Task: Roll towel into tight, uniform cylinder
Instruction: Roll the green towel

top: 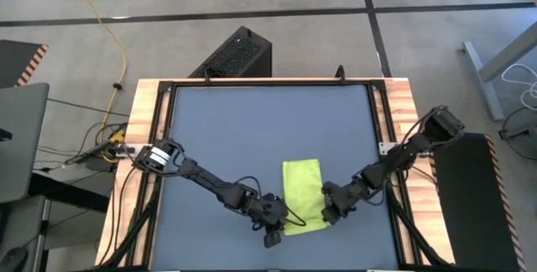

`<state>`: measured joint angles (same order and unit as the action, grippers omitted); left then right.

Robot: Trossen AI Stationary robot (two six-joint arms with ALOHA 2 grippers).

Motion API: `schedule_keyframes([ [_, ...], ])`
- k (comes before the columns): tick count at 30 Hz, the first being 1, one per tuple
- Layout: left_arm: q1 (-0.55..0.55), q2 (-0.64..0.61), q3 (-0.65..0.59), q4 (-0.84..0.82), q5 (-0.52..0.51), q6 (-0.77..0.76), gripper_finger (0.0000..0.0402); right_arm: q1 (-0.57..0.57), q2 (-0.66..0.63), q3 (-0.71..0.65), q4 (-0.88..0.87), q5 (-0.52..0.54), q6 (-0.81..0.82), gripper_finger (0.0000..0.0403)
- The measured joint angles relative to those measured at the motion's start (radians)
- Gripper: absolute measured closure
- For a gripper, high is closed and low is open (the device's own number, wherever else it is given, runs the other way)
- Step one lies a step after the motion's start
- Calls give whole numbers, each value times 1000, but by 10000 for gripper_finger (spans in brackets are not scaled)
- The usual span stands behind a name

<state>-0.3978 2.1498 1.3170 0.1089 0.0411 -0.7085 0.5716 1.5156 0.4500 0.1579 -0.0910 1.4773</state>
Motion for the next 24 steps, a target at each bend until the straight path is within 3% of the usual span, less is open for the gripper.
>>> schedule_keyframes([
  [12,30,2,19,59,-39,-6,401,-5,-125,-3,-82,82,-71,305],
  [24,70,2,48,15,-51,15,401,-3,-186,-2,-174,91,-72,305],
])
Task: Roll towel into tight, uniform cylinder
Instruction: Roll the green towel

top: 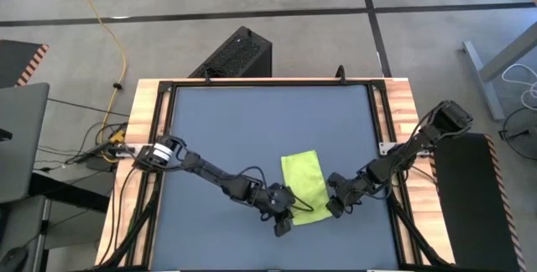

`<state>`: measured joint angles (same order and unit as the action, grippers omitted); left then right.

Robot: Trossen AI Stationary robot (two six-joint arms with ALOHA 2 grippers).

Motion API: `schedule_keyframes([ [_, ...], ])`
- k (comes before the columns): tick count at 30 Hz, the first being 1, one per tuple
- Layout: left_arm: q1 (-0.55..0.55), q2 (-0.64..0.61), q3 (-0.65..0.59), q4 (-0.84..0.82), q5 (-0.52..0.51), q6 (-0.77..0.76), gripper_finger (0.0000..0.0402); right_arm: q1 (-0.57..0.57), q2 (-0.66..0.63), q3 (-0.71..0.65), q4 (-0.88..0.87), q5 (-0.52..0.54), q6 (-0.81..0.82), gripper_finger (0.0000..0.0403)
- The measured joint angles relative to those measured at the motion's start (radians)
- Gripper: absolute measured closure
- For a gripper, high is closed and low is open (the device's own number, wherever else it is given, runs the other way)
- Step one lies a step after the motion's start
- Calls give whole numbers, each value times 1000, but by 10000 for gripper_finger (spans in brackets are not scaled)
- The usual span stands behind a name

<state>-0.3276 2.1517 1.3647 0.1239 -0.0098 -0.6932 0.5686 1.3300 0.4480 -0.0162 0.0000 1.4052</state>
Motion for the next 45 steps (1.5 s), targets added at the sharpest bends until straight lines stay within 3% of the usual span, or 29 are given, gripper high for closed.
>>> schedule_keyframes([
  [23,17,10,0,-102,-3,-19,401,0,-12,19,-13,7,-40,305],
  [30,20,10,0,-108,-2,-15,401,0,-64,68,-139,8,-81,304],
  [37,20,10,0,-110,-1,-16,401,-12,-155,68,-279,9,-104,270],
  [41,20,10,0,-106,-1,-22,401,9,-250,68,-328,77,-151,254],
  [45,20,10,0,-90,4,-22,401,85,-299,68,-207,196,-365,250],
])
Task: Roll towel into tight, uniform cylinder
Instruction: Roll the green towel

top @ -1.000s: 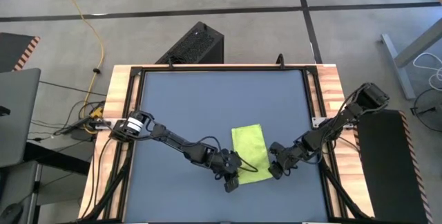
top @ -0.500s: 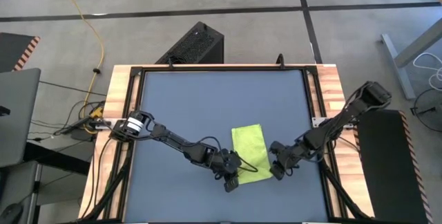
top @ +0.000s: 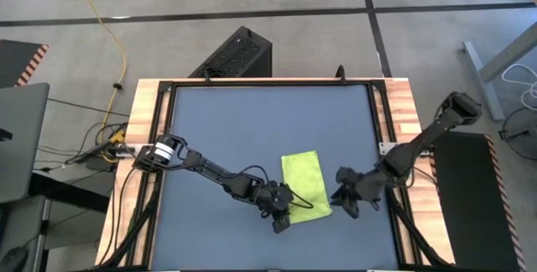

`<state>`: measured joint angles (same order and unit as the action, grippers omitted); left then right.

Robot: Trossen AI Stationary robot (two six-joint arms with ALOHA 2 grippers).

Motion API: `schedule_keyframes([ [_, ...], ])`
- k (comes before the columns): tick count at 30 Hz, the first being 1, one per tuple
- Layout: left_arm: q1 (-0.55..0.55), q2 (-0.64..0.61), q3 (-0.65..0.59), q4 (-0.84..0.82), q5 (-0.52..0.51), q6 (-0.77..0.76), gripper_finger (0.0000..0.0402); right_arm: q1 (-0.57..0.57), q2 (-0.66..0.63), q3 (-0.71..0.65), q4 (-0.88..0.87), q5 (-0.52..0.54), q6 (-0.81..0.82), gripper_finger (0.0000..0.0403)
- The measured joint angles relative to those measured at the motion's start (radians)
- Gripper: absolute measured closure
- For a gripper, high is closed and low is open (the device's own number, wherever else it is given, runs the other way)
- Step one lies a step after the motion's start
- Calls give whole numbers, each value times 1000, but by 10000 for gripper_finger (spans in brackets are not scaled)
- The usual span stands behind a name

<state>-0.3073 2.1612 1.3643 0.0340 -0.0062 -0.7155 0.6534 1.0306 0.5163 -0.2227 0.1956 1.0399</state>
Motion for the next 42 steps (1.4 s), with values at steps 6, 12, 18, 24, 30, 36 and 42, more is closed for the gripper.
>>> schedule_keyframes([
  [6,3,0,-1,25,3,-2,401,135,100,1,205,61,-419,250],
  [12,18,0,-1,29,21,-9,401,165,255,49,200,68,-605,250],
  [18,27,0,-1,28,48,-15,401,148,382,154,70,78,-724,242],
  [24,28,0,-1,25,63,-15,401,145,458,234,-68,182,-735,211],
  [30,28,0,-1,9,78,-11,401,136,504,235,-76,197,-710,185],
  [36,28,0,-1,10,78,13,401,136,551,235,-76,197,-664,182],
  [42,29,-6,-1,5,113,90,372,139,578,235,-76,178,-568,201],
])
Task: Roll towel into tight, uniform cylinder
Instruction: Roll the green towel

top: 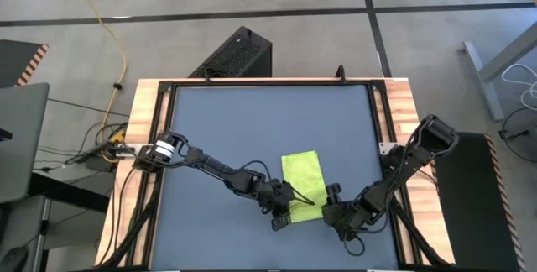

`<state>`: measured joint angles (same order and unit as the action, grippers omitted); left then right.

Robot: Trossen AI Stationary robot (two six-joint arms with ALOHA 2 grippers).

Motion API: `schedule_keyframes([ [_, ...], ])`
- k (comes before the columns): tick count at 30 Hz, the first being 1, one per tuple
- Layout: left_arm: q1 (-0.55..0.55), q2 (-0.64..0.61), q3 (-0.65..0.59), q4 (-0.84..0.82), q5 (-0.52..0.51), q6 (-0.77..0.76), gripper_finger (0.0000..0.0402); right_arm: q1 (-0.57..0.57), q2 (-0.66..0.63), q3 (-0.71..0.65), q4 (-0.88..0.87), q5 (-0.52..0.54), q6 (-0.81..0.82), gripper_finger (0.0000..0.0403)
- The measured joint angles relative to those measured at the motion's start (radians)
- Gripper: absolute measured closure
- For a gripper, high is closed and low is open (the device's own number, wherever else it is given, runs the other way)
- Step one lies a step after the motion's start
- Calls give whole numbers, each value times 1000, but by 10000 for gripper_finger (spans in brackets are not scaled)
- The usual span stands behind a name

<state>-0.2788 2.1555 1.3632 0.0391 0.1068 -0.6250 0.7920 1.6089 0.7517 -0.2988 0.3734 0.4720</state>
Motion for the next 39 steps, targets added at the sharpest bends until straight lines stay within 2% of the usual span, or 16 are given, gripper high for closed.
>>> schedule_keyframes([
  [4,6,-25,0,-26,21,26,326,8,0,0,-8,-4,26,232],
  [8,8,-75,0,-79,-1,78,288,9,0,0,-10,-12,48,262],
  [11,-23,-108,0,-33,-62,223,275,0,0,0,-10,-12,52,278],
  [15,-116,-105,2,168,-164,510,275,-34,0,0,0,-18,53,286],
  [17,-148,-73,3,224,-217,587,277,-50,0,0,4,-29,55,286],
  [21,-149,-25,-2,196,-256,586,278,-68,0,0,22,-39,55,285],
  [26,-150,-26,1,120,-374,582,274,-69,0,-1,61,-42,54,285],
  [31,-151,-26,2,93,-354,609,241,-73,0,-1,67,-61,54,285],
  [35,-151,-6,-1,59,-386,601,210,-75,0,-1,70,-69,57,285],
  [39,-152,25,3,98,-325,599,188,-79,0,-1,73,-69,63,285],
])
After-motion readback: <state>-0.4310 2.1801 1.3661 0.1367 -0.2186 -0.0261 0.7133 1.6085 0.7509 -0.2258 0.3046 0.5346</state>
